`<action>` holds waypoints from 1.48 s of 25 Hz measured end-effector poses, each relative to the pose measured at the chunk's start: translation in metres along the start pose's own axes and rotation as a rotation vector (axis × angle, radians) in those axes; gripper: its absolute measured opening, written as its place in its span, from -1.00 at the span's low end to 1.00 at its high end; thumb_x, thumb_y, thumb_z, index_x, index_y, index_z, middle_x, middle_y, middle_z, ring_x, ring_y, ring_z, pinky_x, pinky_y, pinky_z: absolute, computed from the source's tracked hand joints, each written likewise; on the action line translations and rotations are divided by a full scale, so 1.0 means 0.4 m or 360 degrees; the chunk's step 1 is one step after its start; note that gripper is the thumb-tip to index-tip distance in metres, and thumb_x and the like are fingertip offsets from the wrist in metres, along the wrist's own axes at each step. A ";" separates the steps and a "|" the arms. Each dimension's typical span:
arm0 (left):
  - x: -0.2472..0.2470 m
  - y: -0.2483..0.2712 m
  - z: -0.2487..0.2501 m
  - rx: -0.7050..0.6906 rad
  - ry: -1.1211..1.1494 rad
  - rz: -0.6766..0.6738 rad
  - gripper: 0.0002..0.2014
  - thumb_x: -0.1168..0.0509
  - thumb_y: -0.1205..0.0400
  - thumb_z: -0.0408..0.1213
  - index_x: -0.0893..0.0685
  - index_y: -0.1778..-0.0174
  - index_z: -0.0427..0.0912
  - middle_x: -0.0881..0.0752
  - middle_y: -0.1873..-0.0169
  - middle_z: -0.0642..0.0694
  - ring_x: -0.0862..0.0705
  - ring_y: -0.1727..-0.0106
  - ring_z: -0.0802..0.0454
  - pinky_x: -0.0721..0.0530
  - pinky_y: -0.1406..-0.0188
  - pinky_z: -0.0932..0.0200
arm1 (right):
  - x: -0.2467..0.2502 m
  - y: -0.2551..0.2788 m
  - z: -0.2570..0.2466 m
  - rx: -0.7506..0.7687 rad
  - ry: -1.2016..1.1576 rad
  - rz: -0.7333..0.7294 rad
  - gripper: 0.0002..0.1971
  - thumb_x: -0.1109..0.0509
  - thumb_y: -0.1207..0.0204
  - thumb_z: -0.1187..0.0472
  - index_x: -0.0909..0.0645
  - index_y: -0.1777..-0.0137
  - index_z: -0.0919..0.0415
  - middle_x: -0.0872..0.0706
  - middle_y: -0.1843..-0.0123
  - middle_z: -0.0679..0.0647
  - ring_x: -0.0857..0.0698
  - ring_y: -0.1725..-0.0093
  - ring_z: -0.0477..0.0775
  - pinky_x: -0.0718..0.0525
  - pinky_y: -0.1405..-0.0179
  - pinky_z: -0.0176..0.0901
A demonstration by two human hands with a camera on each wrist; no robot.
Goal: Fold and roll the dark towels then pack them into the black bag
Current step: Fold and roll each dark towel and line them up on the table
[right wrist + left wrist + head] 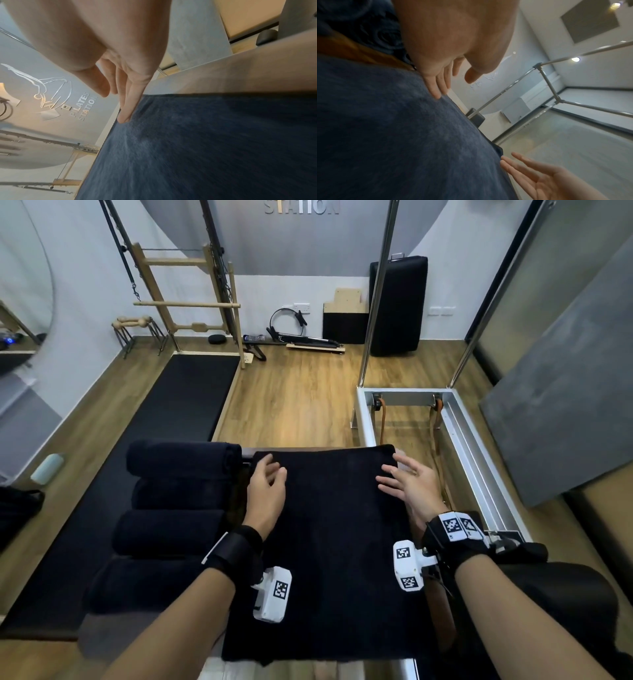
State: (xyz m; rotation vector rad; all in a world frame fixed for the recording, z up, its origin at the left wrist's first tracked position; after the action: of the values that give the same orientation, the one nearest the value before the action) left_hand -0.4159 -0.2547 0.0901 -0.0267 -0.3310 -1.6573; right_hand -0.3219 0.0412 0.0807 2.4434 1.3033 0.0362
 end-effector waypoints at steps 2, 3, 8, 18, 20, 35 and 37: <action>0.022 0.075 -0.008 -0.0120 -0.0183 -0.0065 -0.76 -0.31 -0.83 -0.26 -0.73 -0.39 -0.17 -0.83 -0.11 -0.11 -0.81 -0.19 -0.02 -0.75 -0.37 -0.18 | 0.006 0.075 0.019 -0.0008 0.0104 -0.0023 -0.73 -0.32 -0.77 0.42 -0.61 -0.42 0.42 -0.82 -0.14 0.42 -0.90 -0.02 0.33 -0.90 0.04 0.03; 0.035 0.115 -0.016 -0.0158 -0.0251 -0.0101 -0.84 -0.33 -0.81 -0.26 -0.78 -0.22 -0.16 -0.85 0.03 -0.08 -0.83 -0.06 -0.01 -0.79 -0.27 -0.13 | 0.007 0.116 0.029 -0.0011 0.0185 -0.0050 -0.76 -0.30 -0.78 0.41 -0.64 -0.37 0.46 -0.83 -0.08 0.43 -0.90 0.02 0.31 -0.90 0.07 0.01; 0.116 0.295 -0.074 -0.0212 -0.0667 -0.0136 -0.89 -0.45 -0.73 -0.25 -0.86 0.03 -0.18 -0.83 0.19 -0.01 -0.77 0.11 0.13 -0.56 0.21 0.54 | 0.017 0.328 0.082 -0.0060 0.0583 -0.0169 -0.82 -0.33 -0.78 0.37 -0.66 -0.25 0.46 -0.84 0.03 0.42 -0.86 0.23 0.26 -0.85 0.25 -0.03; 0.226 0.497 -0.184 -0.0049 -0.1042 -0.0120 -0.84 -0.57 -0.63 -0.11 -0.74 0.04 -0.06 -0.72 0.19 -0.03 -0.73 0.07 -0.03 -0.71 0.09 0.03 | 0.132 0.549 0.179 -0.0038 0.1330 0.0022 -0.79 -0.67 -0.49 0.33 -0.66 0.07 0.29 -0.71 0.54 0.19 -0.50 0.74 -0.02 -0.41 0.70 -0.31; 0.226 0.503 -0.186 -0.0044 -0.1115 -0.0127 -0.88 -0.51 -0.67 -0.07 -0.75 0.03 -0.01 -0.73 0.13 -0.02 -0.76 -0.02 -0.10 -0.73 0.03 -0.02 | 0.131 0.554 0.189 -0.0014 0.1393 0.0068 -0.81 -0.68 -0.47 0.33 -0.68 0.12 0.27 -0.68 0.58 0.10 -0.57 0.71 -0.11 -0.48 0.66 -0.34; 0.060 0.212 0.102 -0.0466 -0.1099 0.0014 -0.85 -0.32 -0.78 -0.01 -0.70 -0.09 0.02 -0.80 0.09 -0.01 -0.76 -0.01 -0.12 -0.69 0.02 -0.07 | -0.128 0.249 -0.053 0.0372 0.1093 -0.0091 -0.87 -0.48 -0.68 0.25 -0.67 0.09 0.26 -0.79 0.46 0.07 -0.61 0.66 -0.03 -0.56 0.60 -0.27; 0.024 0.155 0.123 -0.0446 -0.1048 -0.0010 -0.86 -0.32 -0.78 -0.02 -0.69 -0.06 0.02 -0.78 0.15 0.02 -0.75 0.03 -0.10 -0.66 0.10 -0.05 | -0.180 0.194 -0.075 0.0364 0.1067 -0.0090 -0.88 -0.47 -0.69 0.26 -0.66 0.08 0.26 -0.80 0.43 0.09 -0.69 0.61 0.03 -0.53 0.66 -0.30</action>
State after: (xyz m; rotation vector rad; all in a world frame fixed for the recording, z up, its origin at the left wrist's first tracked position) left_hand -0.3654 -0.2572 0.1516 -0.7930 -0.5876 -1.6550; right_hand -0.3069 -0.0468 0.1450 2.6958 1.7161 0.7910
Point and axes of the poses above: each hand's wrist, its own y-axis away from the middle knuckle, its own x-axis out of the back of the hand, z = x × y, the point moved 4 cm from there along -y, towards the middle knuckle
